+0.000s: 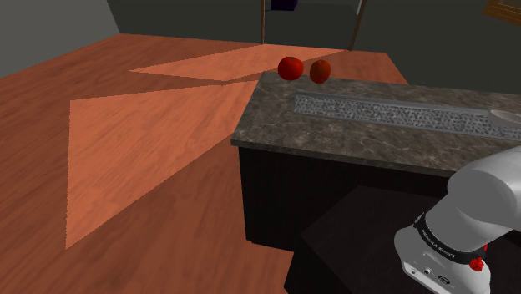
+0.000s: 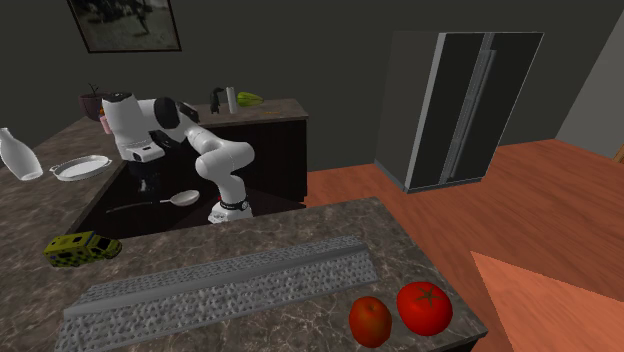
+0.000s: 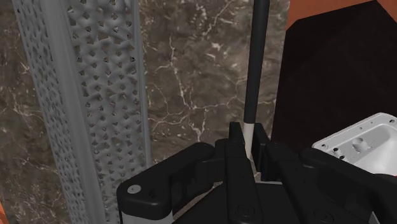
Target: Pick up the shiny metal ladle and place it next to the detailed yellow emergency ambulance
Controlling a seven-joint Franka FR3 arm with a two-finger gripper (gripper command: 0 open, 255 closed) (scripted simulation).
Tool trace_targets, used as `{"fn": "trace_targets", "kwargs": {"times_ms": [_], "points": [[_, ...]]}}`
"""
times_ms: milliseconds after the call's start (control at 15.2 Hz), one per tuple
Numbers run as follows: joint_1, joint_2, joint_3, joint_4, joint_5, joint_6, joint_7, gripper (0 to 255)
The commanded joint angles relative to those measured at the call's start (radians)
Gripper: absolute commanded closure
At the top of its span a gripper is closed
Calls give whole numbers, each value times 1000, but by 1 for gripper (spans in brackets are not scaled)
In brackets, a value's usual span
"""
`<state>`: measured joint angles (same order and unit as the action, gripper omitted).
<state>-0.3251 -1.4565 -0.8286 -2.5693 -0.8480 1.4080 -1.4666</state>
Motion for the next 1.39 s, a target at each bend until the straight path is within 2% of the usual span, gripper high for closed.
{"fn": "trace_targets", "kwargs": {"times_ms": [0, 1320], "points": [[-8, -10, -19, -23, -18, 14, 2, 255], [-108, -77, -282, -214, -261, 150, -5, 255]]}}
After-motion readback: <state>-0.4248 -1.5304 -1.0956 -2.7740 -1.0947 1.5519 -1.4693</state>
